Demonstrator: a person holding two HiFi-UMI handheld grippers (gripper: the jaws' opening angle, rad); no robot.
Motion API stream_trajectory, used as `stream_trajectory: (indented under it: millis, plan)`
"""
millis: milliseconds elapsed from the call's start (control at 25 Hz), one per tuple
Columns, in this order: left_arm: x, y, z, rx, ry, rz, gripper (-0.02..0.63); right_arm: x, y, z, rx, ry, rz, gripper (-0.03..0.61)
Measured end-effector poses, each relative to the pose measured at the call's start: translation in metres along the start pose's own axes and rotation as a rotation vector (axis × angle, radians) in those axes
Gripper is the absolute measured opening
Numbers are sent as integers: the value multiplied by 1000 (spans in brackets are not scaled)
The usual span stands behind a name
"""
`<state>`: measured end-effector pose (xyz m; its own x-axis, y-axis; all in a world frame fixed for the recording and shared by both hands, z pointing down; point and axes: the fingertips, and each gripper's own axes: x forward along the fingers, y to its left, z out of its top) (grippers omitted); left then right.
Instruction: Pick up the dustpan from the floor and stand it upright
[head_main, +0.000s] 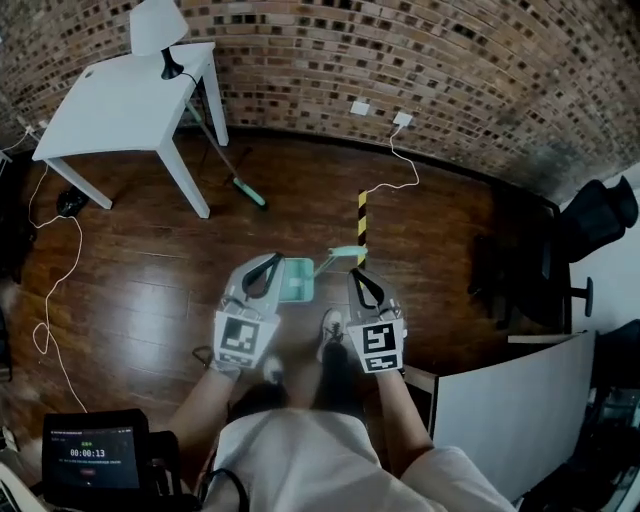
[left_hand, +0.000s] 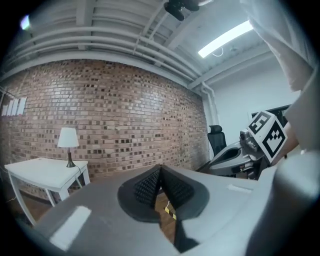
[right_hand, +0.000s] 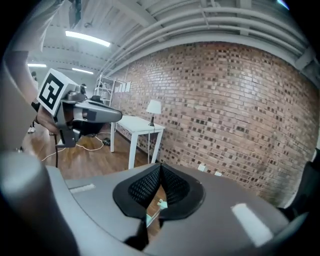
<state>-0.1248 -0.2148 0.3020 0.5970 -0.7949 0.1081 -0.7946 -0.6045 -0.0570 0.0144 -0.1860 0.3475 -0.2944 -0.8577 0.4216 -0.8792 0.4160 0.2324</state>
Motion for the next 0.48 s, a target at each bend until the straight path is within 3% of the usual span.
stream_trajectory:
  millis: [240,480]
  plan:
    - [-28,13,27,-27,22,34,2,-53,-15,48,91,-130,-62,14]
    - [-51,6,80,8,-53,30,2,-102,-49,94,175,-276,-134,14]
